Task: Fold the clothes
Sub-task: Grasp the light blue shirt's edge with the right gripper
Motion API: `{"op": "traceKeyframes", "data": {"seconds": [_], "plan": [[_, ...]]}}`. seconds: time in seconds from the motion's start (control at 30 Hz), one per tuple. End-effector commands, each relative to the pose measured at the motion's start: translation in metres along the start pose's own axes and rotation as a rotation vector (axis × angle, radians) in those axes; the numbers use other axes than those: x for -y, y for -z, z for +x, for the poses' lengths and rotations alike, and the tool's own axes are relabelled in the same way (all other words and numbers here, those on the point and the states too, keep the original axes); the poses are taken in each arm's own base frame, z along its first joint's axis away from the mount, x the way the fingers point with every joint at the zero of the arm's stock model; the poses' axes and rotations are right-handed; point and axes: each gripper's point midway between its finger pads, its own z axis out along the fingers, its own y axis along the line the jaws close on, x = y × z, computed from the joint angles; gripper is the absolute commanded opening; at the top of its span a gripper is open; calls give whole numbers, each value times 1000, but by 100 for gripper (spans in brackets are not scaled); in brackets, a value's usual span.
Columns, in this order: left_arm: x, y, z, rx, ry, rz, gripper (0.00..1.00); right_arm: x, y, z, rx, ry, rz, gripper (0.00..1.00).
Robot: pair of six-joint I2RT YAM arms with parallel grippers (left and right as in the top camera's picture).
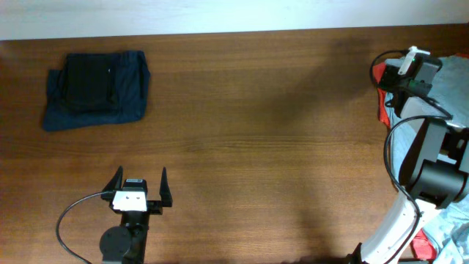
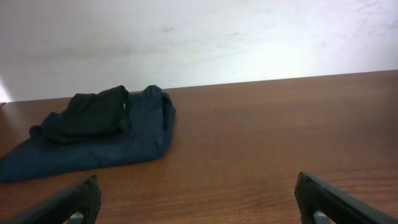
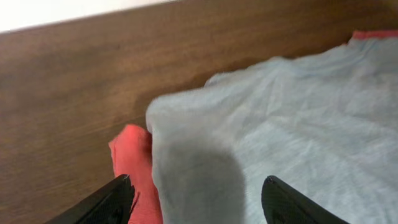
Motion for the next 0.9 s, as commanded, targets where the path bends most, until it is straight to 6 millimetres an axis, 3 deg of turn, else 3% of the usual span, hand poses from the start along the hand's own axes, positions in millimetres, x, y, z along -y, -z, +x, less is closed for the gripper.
{"op": "traceKeyframes", "data": {"seconds": [0.0, 0.17, 0.7, 0.87], "plan": [[1, 0, 1, 1, -16, 1, 99, -1, -6, 1, 3, 1, -8, 69], [1, 0, 1, 1, -16, 1, 99, -1, -12, 9, -7, 1, -8, 68], [1, 0, 1, 1, -16, 1, 99, -8, -16, 11, -1, 8, -17, 68], [1, 0, 1, 1, -16, 1, 99, -10, -19, 19, -23, 9, -18, 64]]}}
